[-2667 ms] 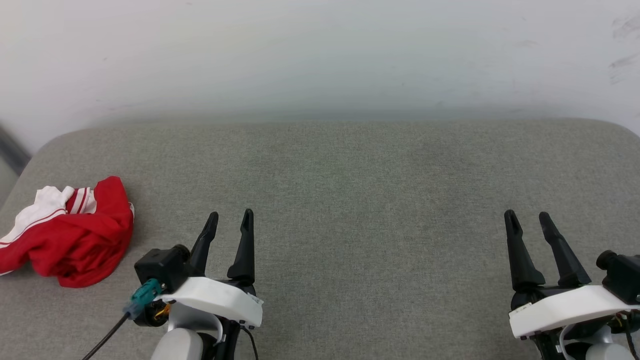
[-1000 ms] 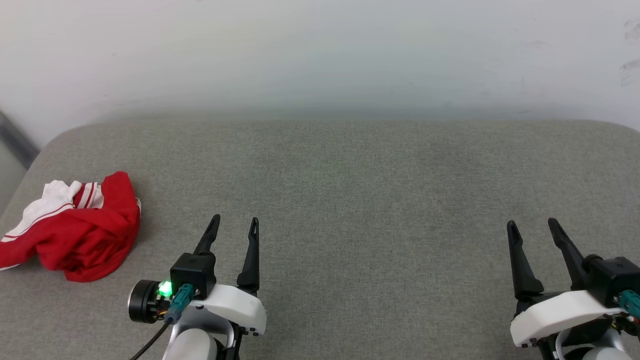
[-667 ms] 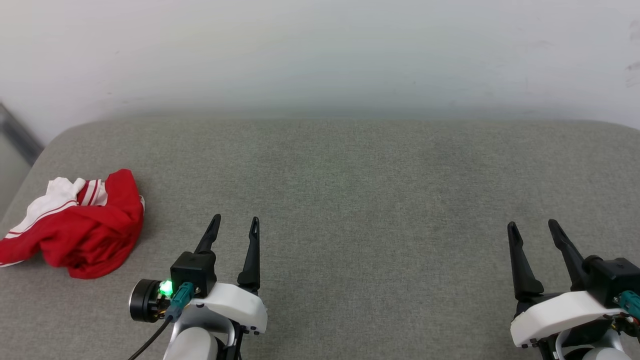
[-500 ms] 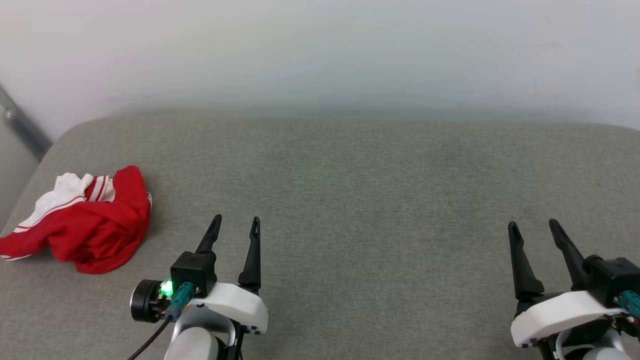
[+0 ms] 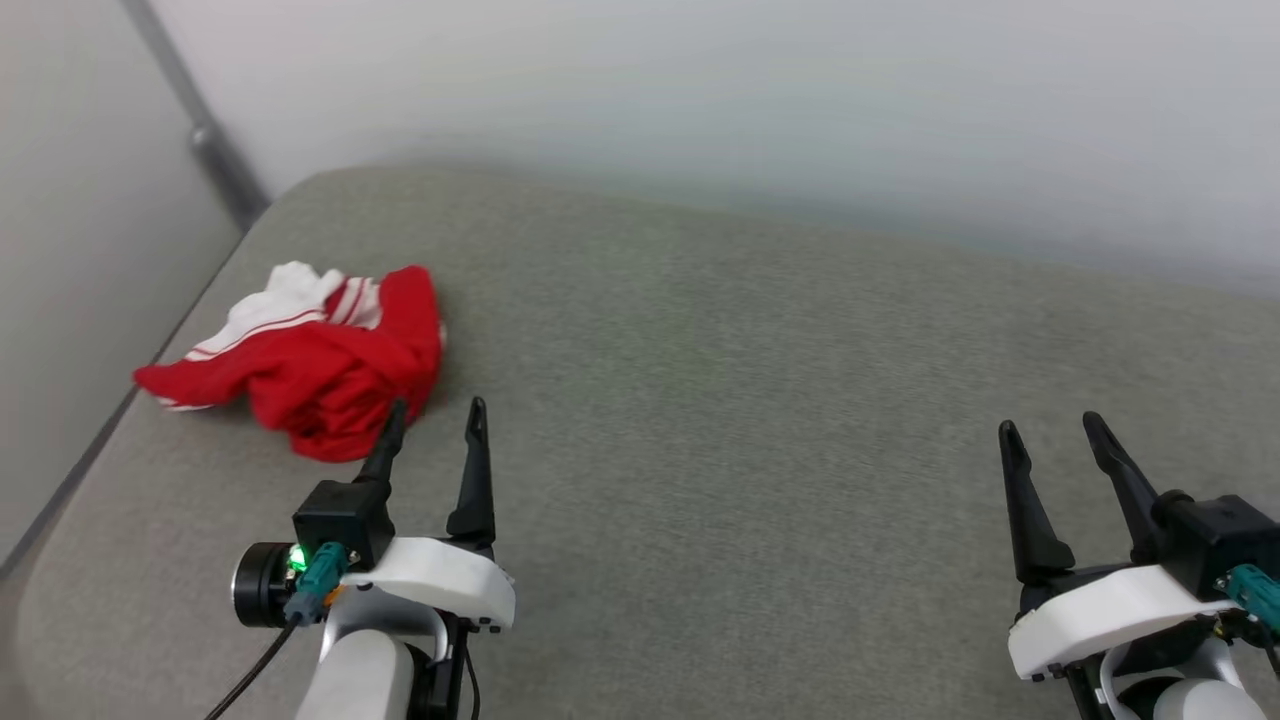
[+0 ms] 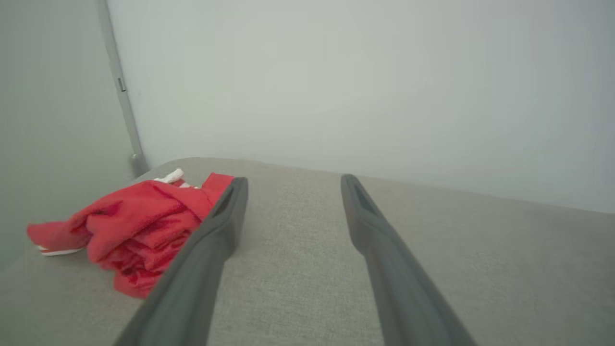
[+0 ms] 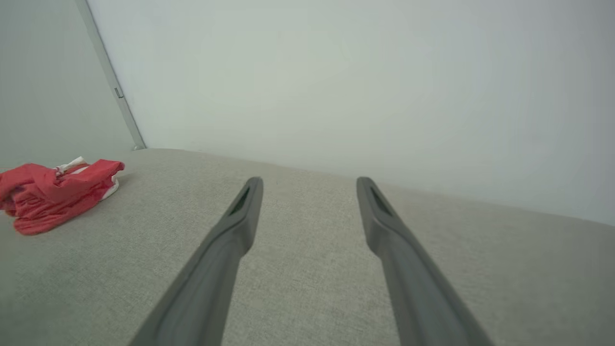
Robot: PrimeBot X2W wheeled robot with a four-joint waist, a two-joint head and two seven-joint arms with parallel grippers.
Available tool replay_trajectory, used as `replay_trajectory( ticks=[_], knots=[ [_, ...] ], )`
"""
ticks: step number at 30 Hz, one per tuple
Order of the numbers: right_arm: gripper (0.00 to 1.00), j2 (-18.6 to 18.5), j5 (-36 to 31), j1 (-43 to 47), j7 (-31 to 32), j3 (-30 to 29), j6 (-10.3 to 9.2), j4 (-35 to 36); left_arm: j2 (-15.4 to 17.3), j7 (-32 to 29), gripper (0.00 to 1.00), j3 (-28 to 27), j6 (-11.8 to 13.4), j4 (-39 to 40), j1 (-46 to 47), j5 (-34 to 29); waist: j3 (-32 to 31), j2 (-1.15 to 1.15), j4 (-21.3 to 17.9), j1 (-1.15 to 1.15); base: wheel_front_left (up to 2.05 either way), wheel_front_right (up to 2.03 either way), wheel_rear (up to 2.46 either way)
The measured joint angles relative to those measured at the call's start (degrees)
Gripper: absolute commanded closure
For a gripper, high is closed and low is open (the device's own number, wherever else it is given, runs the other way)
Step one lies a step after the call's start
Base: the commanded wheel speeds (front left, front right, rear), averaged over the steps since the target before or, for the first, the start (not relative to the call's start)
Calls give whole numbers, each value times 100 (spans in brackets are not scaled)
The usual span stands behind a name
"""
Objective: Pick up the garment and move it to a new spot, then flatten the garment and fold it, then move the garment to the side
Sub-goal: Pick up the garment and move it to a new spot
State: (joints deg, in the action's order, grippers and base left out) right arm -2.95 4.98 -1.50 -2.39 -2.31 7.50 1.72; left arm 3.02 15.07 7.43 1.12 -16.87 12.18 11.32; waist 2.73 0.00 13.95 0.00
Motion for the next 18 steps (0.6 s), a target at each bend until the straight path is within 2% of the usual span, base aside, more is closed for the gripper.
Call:
replay_trajectory(
  ticks=[11,18],
  knots=[
    [0,3,-4,-95,127,215,0,261,-4,0,0,-254,73,183,-79,165,160,0,922,0,0,0,0],
    [0,3,-52,-113,202,298,0,408,-5,0,0,-425,92,259,-136,283,230,0,1273,0,0,0,0]
  ],
)
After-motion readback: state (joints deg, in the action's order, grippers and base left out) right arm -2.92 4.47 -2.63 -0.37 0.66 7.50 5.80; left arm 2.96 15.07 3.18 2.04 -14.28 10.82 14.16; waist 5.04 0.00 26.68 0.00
